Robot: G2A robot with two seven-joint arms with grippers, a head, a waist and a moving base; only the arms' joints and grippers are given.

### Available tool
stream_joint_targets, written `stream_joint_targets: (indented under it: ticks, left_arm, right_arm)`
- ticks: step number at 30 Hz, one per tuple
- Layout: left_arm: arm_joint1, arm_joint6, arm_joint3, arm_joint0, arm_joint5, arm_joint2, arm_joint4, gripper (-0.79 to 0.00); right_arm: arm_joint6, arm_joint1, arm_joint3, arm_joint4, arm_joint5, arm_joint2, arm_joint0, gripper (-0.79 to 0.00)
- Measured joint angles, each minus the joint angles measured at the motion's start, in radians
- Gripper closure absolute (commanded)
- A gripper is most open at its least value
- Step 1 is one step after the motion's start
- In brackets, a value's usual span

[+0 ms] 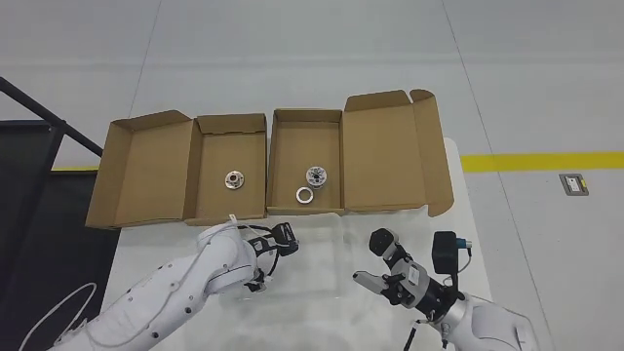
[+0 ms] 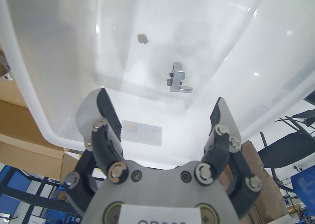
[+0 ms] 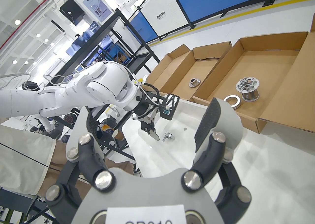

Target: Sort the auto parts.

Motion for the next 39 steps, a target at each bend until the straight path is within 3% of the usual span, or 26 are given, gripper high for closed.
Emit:
stream_joint_targets:
  ticks: [3,5,8,19,26,34,36,39]
  left_arm:
    - [-0.012,0.003,0.021,-0.002,0.0,0.007,0.009,-0.459]
    - [-0.018,0.009,0.03,-0.002,0.0,0.009,0.012,-0.536]
    - [-0.028,0.021,0.046,-0.002,-0.009,0.012,0.014,-0.539]
    - [-0.062,0.036,0.113,-0.003,-0.036,0.023,0.032,-0.394]
    - [-0.084,0.042,0.145,-0.004,-0.05,0.032,0.043,-0.388]
    - [-0.107,0.049,0.187,-0.001,-0.071,0.04,0.049,-0.323]
    - [-0.113,0.051,0.196,0.0,-0.075,0.041,0.051,-0.262]
    - [-0.12,0.051,0.208,0.001,-0.081,0.04,0.053,-0.108]
  right_arm:
    - [0.0,0.0,0.0,0.0,0.0,0.0,0.0,-0.785]
    - [0.0,0.0,0.0,0.0,0.0,0.0,0.0,-0.785]
    - [0.0,0.0,0.0,0.0,0.0,0.0,0.0,-0.785]
    - [0.0,0.0,0.0,0.0,0.0,0.0,0.0,-0.785]
    - [0.0,0.0,0.0,0.0,0.0,0.0,0.0,-0.785]
    - [0.0,0.0,0.0,0.0,0.0,0.0,0.0,-0.785]
    - [0.0,0.0,0.0,0.0,0.0,0.0,0.0,-0.785]
    - [0.0,0.0,0.0,0.0,0.0,0.0,0.0,-0.785]
